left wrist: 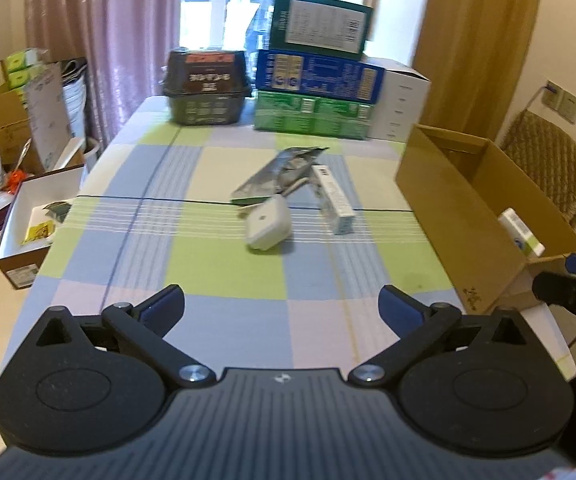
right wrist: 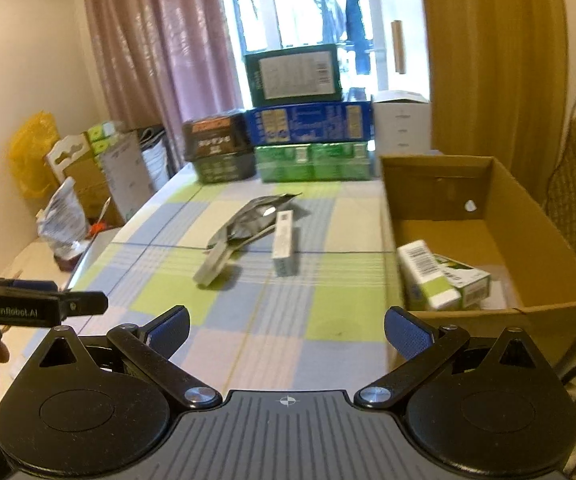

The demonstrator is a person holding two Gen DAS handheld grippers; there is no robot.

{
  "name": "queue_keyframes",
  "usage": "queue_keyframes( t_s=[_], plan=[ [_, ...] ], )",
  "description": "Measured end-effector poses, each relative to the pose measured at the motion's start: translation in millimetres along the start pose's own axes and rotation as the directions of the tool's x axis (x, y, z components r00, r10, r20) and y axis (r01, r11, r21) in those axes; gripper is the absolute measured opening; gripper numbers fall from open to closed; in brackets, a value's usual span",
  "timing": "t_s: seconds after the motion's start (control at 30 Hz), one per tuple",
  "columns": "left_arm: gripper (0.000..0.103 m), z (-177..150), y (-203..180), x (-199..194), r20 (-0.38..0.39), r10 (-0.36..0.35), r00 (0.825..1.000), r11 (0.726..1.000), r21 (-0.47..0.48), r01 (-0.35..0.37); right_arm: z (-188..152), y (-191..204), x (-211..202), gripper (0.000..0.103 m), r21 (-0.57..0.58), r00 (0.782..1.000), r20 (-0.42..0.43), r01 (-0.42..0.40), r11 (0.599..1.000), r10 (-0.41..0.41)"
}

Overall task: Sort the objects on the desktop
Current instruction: 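Move both tools back to the items on the table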

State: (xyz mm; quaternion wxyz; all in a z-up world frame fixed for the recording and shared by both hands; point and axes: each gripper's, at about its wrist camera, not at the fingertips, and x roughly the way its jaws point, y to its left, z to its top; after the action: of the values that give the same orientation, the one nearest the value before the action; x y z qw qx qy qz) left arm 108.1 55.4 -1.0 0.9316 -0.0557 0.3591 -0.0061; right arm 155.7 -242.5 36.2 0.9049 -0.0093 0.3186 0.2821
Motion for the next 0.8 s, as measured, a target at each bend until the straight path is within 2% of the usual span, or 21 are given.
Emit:
queue_keyframes(
  t_s=[0.2,0.47,0.8],
  plan=[
    [0.101,3,18,9,-0.004,0.018,1.0,0.999,-0.027,-0.018,-3,12,16,0.101,-0.024,1.0,-0.019,-0.019,1.0,0.018],
    [0.101,14,29,37,-0.016,0.001,1.0,0.999,-0.042,-0.002,-1,18,44,0.101,-0.033,0.999,-0.034,-0.024,0.999,0.023],
    [0.101,32,41,92,-0.032,-0.028,0.999,0.998,-0.06,0.026,5,17,101,0.101,-0.064,0.999,-0.043,0.004,0.998,-0.007]
  ],
)
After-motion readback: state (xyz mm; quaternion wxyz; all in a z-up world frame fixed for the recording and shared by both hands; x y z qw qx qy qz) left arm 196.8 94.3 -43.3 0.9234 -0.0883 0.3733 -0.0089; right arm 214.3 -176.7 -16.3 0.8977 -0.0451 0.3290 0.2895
